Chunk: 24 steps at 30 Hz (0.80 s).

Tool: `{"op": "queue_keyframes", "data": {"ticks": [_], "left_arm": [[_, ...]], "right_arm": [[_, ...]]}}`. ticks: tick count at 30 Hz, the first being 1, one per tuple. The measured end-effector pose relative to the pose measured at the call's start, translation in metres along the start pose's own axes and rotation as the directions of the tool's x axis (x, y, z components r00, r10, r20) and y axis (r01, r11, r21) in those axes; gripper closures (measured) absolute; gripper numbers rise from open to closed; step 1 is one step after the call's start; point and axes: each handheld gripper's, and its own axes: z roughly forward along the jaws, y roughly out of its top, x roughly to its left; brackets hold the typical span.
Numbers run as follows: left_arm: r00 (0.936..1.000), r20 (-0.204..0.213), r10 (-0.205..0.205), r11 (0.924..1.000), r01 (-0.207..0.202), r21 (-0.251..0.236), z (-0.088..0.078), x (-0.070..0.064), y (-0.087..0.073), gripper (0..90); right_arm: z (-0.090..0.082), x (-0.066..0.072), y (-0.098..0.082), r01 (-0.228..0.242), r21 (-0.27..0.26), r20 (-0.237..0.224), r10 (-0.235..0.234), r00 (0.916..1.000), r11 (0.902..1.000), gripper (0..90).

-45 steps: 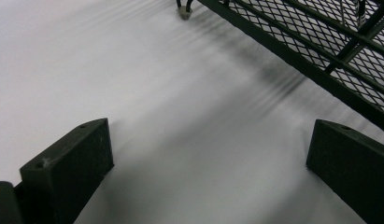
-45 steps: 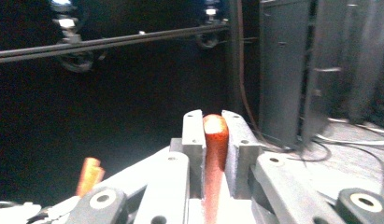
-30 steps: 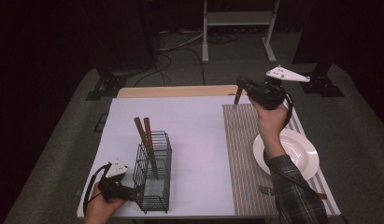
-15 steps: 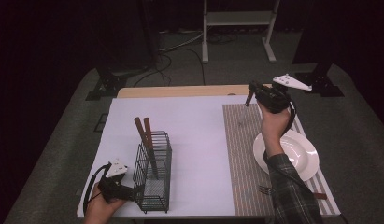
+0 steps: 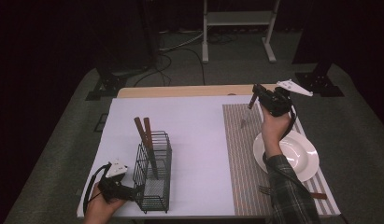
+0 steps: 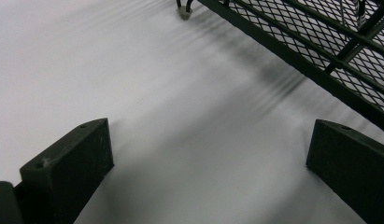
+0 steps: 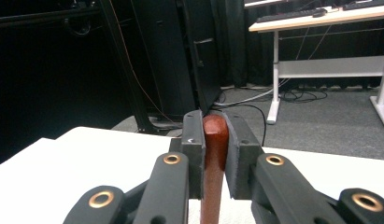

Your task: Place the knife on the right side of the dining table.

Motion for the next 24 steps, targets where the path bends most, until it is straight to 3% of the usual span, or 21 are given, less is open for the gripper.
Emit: {"op": "queue_keyframes", "data": {"ticks": [15,24], "left_arm": [[1.0,0.002,-0.004,1.0,0.004,0.001,0.0,0.0,0.0,0.0],[1.0,0.002,-0.004,1.0,0.004,0.0,0.0,0.0,0.0,0.0]], "right_arm": [[-0.014,-0.012,-0.002,-0.011,0.013,0.033,0.01,0.9994,0.9999,77.0],[-0.023,-0.027,-0.005,-0.029,0.029,0.054,0.027,0.9982,0.9992,75.1]]}}
